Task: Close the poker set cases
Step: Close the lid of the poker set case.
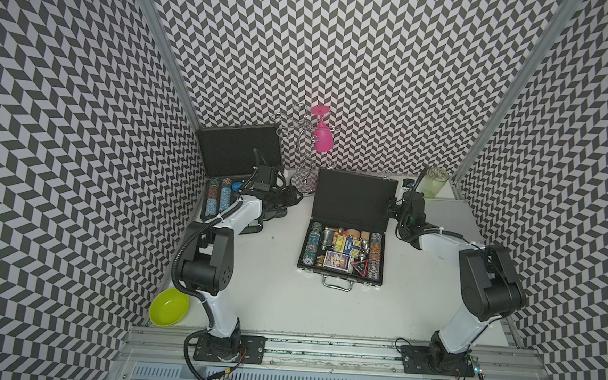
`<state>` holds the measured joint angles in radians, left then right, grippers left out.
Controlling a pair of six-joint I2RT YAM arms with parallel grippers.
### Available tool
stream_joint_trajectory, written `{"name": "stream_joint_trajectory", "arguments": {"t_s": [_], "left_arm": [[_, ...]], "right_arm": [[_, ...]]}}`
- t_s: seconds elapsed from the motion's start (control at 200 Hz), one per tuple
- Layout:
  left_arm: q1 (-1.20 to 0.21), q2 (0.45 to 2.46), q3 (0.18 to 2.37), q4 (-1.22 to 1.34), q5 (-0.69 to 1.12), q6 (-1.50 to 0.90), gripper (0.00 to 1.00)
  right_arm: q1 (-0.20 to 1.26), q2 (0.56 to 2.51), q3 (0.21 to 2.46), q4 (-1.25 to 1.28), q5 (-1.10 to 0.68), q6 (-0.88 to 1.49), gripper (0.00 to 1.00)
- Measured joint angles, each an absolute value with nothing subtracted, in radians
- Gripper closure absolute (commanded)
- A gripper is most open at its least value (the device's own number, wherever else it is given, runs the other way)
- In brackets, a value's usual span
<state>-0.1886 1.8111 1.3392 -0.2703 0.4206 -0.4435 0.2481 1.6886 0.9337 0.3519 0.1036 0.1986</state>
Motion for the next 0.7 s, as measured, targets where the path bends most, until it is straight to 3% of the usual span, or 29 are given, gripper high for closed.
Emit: {"name": "stream_joint_trajectory", "arguments": {"t_s": [0.546,0.616,0.696], "left_arm": [[-0.183,1.747,1.249,-0.245,0.427,-0.465,0.54],[-0.183,1.738,1.24,-0.241,0.429,-0.465,0.54],[-0.181,1.729,1.232,-0.239,0.431,-0.465,0.54]], "right_arm": [[0.347,1.391,0.565,0.593,0.108,0.156,0.84],[0.358,1.366,0.54,0.598,0.115,0.157,0.8],[0.376,1.33,0.508,0.6,0.119,0.172,0.65]]}}
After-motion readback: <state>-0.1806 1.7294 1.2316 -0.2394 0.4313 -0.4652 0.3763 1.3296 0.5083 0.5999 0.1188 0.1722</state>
